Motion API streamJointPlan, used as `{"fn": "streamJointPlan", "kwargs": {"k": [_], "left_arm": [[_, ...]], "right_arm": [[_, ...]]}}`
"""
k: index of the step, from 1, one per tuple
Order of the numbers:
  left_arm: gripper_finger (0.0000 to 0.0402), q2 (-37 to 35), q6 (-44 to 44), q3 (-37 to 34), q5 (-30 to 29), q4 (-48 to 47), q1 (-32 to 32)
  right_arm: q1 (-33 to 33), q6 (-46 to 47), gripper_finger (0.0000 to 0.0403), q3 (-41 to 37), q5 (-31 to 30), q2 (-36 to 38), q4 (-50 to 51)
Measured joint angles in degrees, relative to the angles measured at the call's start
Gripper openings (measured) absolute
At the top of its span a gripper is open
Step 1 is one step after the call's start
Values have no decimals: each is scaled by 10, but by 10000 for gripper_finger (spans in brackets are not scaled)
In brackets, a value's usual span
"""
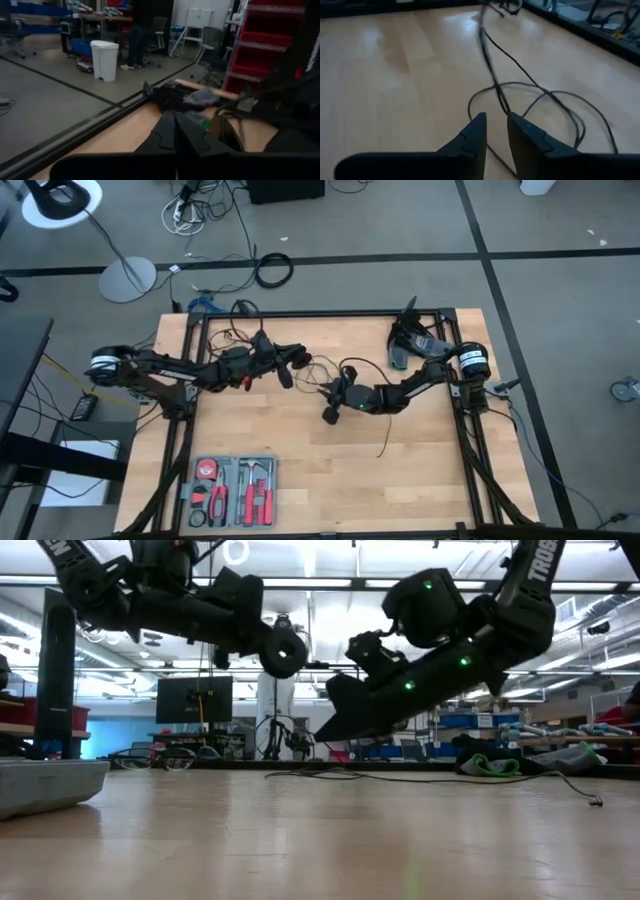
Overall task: Coil cords
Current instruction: Coil the black wire onto the black spool
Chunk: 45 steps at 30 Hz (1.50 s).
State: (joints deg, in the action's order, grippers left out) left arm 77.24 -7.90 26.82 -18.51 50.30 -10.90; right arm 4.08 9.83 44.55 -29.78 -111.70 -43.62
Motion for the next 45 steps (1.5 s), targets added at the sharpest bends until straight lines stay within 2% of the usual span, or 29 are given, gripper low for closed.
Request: {"fn": "streamJointPlan", "kwargs": {"k": [5,20,28,36,42,45], "left_arm": [[0,-26,1,-25,-27,-3,0],[0,-28,2,-28,-28,9,0],[0,-28,-2,-28,-23,10,1],[0,-28,-2,-28,-11,11,1],[0,-28,-3,-28,-9,11,1],[0,-28,-2,-28,-9,10,1]], "right_arm": [[4,-25,63,7,-2,0,1],[9,-1,55,8,25,-6,-17],[-30,-10,56,8,27,-7,-19],[-67,-20,76,21,99,-7,-16],[-80,-67,94,43,102,-7,-10],[-80,-67,83,58,102,-7,27]]}}
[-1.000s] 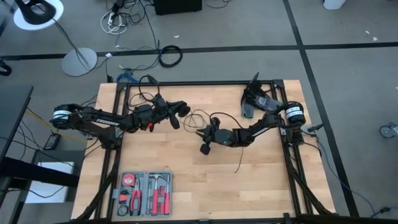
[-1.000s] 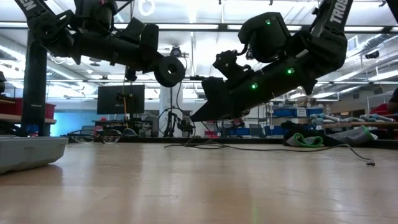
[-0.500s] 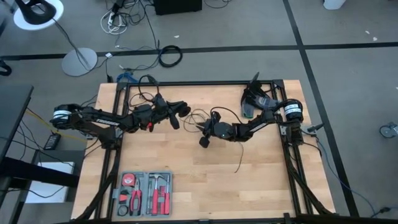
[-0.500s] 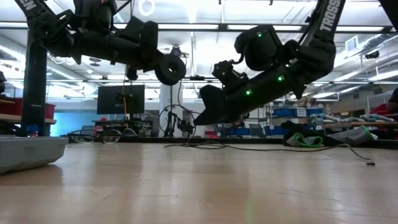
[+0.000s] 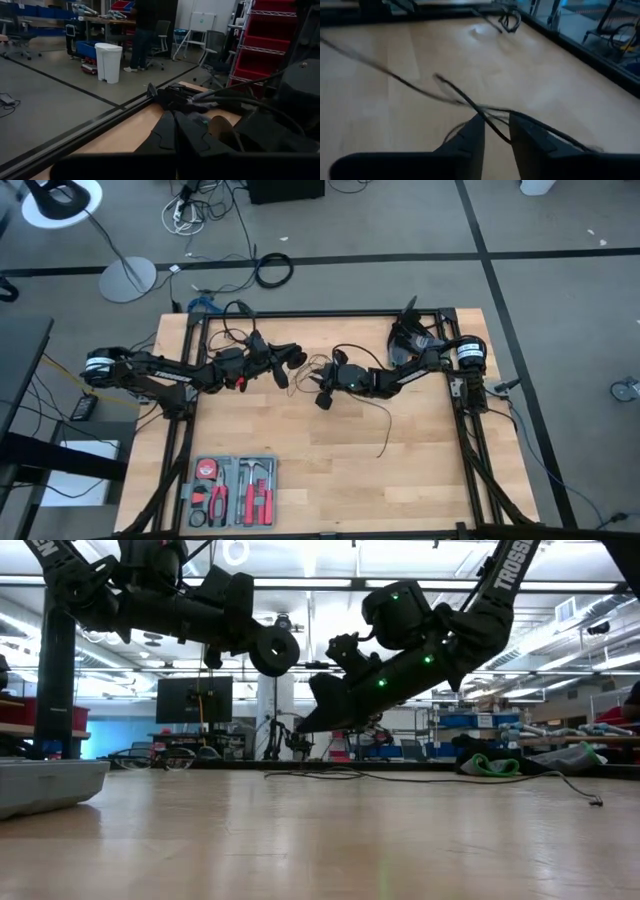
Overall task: Coil cords
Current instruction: Coil the black wire onto the black spool
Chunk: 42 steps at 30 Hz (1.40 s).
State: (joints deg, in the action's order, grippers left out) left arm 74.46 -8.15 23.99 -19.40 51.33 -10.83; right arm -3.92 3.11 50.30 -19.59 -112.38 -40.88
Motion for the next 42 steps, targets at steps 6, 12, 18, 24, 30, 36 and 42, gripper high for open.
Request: {"fn": "streamJointPlan", "kwargs": {"k": [6,12,18,24,30,36,42], "left_arm": [[0,0,2,0,0,0,0],[0,0,3,1,-1,-1,0],[0,0,4,1,-23,-26,-3],[0,0,4,1,-48,-55,-20],[0,1,11,1,-74,-118,-39],[0,12,-2,1,-68,-163,-46],[0,78,-46,1,-39,-157,-46]], "right_arm": [[15,1,10,7,-6,0,38],[36,17,4,7,-25,14,66],[72,114,2,7,-86,84,249],[130,250,1,7,-163,194,492],[210,431,1,7,-197,300,708],[283,561,1,7,-222,359,821],[312,605,1,7,-231,360,849]]}}
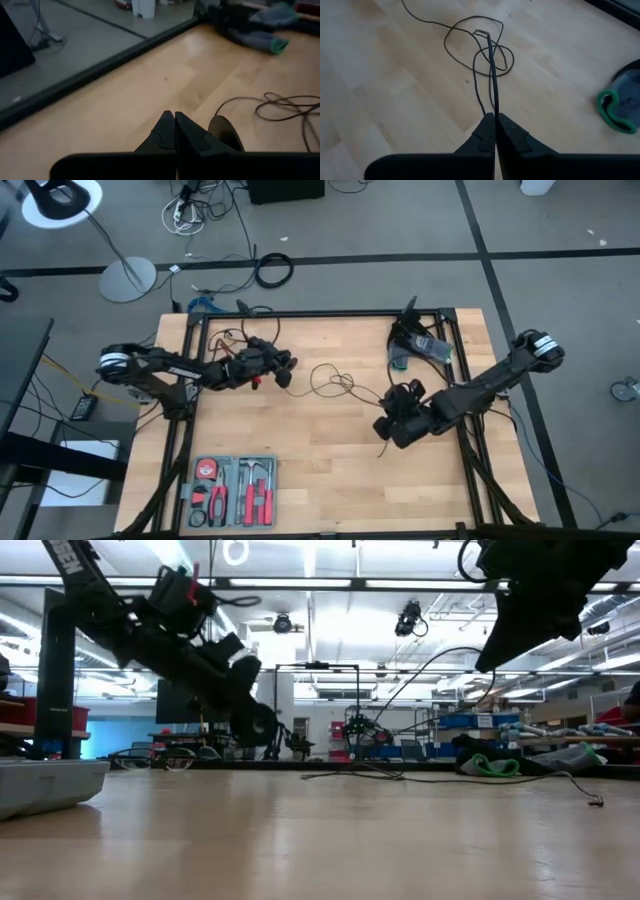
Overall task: Coil cords
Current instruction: Coil the black wire onto the black spool
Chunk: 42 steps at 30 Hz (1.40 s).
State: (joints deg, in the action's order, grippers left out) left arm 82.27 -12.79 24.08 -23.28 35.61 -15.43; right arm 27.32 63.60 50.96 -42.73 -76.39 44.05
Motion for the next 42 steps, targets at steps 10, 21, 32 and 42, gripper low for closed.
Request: {"fn": "streamJointPlan", "kwargs": {"k": [10,21,32,42], "left_arm": [[0,95,-13,0,-13,37,-4],[0,124,-20,3,-31,59,-3],[0,125,-13,1,-33,59,-3],[0,126,-10,0,-30,68,-3]], "right_arm": [[30,20,1,6,0,1,17],[105,181,0,160,44,2,318],[182,306,0,240,81,40,464],[176,206,0,259,-220,50,460]]}}
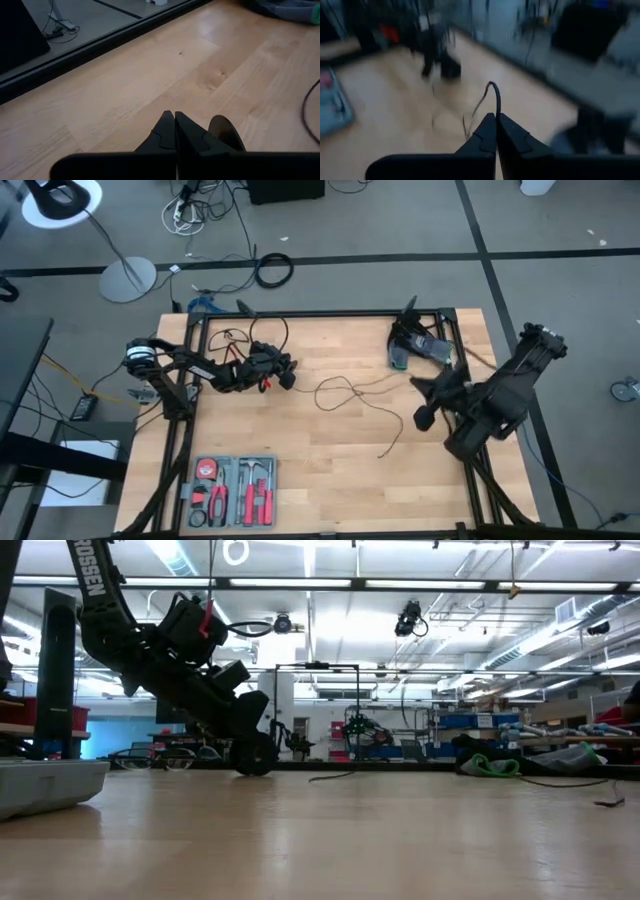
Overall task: Coil cords
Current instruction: Coil the black wire onto the black spool
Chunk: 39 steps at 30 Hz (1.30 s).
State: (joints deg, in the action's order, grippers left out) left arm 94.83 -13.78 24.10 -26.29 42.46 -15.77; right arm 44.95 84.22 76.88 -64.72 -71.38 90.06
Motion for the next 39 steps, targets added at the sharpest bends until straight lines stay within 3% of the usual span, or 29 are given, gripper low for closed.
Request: {"fn": "streamJointPlan", "kwargs": {"k": [5,8,12,16,22,30,35,39], "left_arm": [[0,0,0,0,3,2,0],[0,0,0,0,3,5,0],[0,0,0,0,4,7,0],[0,0,0,0,4,7,0],[0,0,-4,1,13,11,0],[1,-1,-8,3,13,23,1],[1,-2,-10,3,14,31,1],[0,0,7,-1,5,5,-1]], "right_arm": [[-24,-110,1,88,-119,17,0],[-39,-196,1,165,-158,21,-6],[-55,-360,1,263,-193,21,-63],[-61,-560,2,347,-245,21,-182],[-80,-865,1,433,-251,20,-417],[-104,-1209,1,472,-264,20,-700],[-113,-1356,1,494,-271,20,-818],[-124,-1364,2,514,-253,34,-845]]}}
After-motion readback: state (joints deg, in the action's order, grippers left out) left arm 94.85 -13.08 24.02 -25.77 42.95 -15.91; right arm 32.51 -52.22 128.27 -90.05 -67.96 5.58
